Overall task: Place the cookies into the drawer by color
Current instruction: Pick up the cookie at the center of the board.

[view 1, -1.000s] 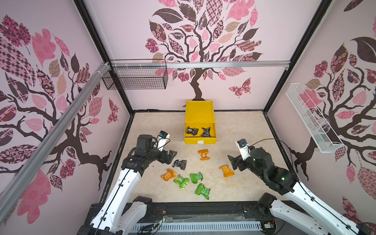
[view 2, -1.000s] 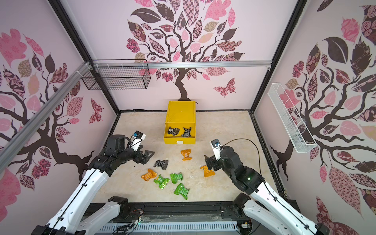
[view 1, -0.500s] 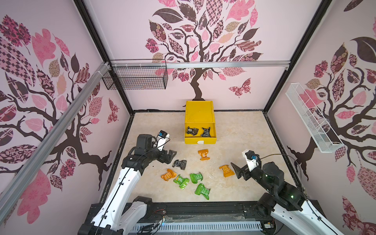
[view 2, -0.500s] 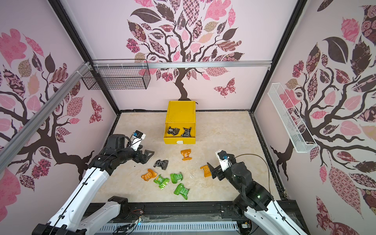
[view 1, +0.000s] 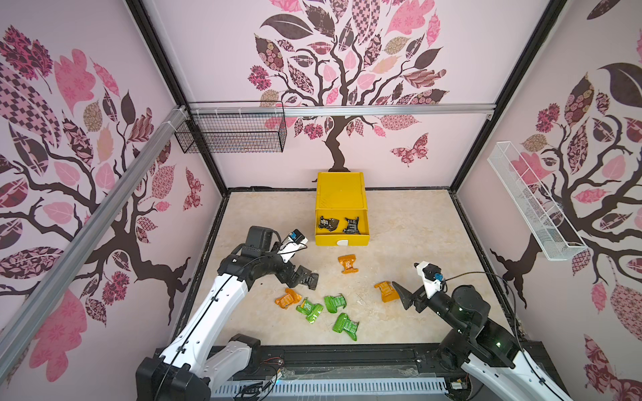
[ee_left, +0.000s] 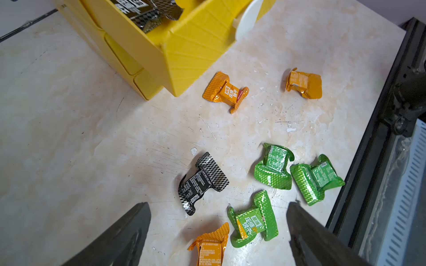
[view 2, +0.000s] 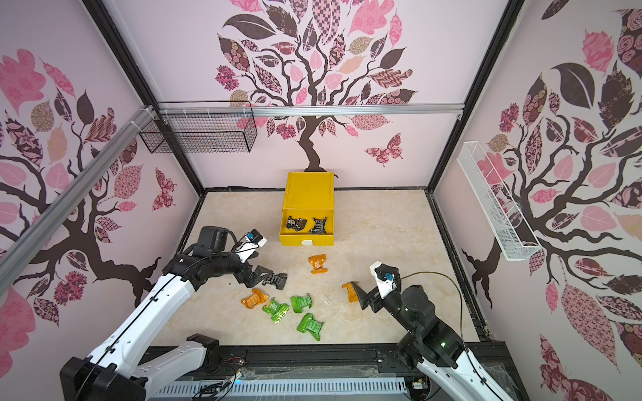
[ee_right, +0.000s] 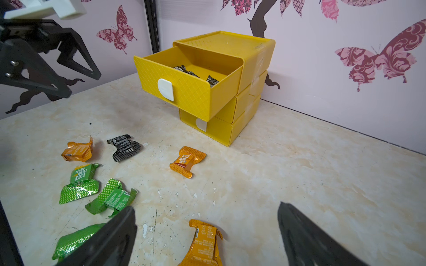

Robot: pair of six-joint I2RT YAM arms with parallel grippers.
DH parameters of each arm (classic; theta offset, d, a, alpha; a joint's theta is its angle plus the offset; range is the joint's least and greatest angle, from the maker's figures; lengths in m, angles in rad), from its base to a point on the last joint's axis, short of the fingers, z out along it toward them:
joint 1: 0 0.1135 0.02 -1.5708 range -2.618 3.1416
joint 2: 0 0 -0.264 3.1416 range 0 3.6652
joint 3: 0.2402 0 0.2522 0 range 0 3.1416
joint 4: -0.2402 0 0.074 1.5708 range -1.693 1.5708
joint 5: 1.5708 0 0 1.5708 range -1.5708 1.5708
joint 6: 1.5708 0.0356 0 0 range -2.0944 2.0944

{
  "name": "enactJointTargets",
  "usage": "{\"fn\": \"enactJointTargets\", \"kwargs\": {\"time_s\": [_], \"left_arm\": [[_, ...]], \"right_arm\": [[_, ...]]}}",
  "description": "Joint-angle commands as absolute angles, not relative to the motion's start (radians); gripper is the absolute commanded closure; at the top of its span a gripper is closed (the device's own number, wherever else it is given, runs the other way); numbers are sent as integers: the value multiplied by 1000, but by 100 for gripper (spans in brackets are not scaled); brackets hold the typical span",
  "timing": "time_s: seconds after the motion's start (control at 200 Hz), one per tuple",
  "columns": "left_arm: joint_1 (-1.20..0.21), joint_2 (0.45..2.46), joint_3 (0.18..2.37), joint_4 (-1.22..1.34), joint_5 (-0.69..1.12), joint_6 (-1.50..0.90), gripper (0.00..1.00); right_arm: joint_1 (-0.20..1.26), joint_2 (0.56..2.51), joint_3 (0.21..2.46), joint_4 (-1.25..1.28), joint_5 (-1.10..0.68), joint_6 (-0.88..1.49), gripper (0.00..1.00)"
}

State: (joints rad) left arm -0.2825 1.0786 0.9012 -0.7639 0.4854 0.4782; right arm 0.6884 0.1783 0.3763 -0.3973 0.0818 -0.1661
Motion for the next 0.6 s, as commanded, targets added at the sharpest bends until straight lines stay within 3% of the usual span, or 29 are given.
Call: {"fn": "enactJointTargets", "kwargs": {"time_s": [0.0, 0.595], "left_arm": [[-292, 1128, 876, -777, 528, 645, 3], [-217, 1422, 827, -604, 596, 1048, 4]], "right_arm": [[679, 164, 379, -369, 85, -171, 1], [660, 158, 373, -359, 91, -176, 1]]}}
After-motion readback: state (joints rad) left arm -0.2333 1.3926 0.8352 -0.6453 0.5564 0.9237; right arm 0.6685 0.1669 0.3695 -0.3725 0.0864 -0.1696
